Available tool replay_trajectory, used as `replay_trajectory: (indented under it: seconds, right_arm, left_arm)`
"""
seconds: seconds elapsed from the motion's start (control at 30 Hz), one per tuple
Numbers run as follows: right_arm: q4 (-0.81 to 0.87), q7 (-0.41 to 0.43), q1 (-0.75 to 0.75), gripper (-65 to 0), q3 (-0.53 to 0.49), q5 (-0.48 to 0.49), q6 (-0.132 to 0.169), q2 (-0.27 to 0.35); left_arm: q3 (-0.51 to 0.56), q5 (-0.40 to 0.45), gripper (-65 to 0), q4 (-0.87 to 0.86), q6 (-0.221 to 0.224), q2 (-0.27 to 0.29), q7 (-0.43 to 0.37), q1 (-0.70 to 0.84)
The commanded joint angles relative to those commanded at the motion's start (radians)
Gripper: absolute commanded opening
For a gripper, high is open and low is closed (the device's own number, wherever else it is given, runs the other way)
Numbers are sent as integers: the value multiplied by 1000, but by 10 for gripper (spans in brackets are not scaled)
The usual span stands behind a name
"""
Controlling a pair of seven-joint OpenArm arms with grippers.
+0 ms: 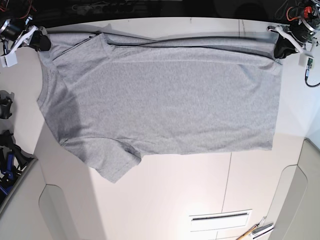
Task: Fold the T-shirt properly
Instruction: 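Lay the folded edge down and open both grippers, then grasp the shirt's hem edge with both grippers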
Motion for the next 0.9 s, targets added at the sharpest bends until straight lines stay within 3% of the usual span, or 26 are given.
replay_trajectory:
  seconds: [0.03, 0.1, 0.13, 0.2, 0.3, 0.43, 0.57, 0.73, 0.9]
  right_arm:
    - [0, 0, 0, -596, 0, -7, 0, 0]
    - [0, 0, 0, -496, 2, -15, -1, 0]
    - [0, 0, 0, -480, 8, -17, -1, 0]
    - [0, 0, 2, -480, 40, -14, -2, 0]
    - [0, 0, 29, -480, 124, -5, -2, 0]
    - [0, 37, 114, -480, 224, -43, -8, 4]
    - [-7, 140, 223, -480, 225, -103, -17, 15]
    - [-118, 196, 439, -479, 122, -207, -31, 57]
    - [-401, 319, 689, -342, -72, -323, -30, 69]
  left_arm:
    - [0, 0, -640, 0, -15, 0, 0, 0]
    - [0, 0, -529, 0, -27, 0, 8, 0]
    - [0, 0, -480, 0, -29, 0, 18, 0]
    - [0, -1, -433, 1, -29, 0, 42, 0]
    - [-15, -5, -433, 2, -29, 0, 51, 0]
    - [-114, -66, -420, 39, -29, 0, 52, 0]
    - [-206, -151, -314, 105, -29, 0, 51, -21]
    - [-212, -157, -312, 105, -29, -5, 52, -125]
    - [-196, -157, -312, 18, -29, -51, 51, -228]
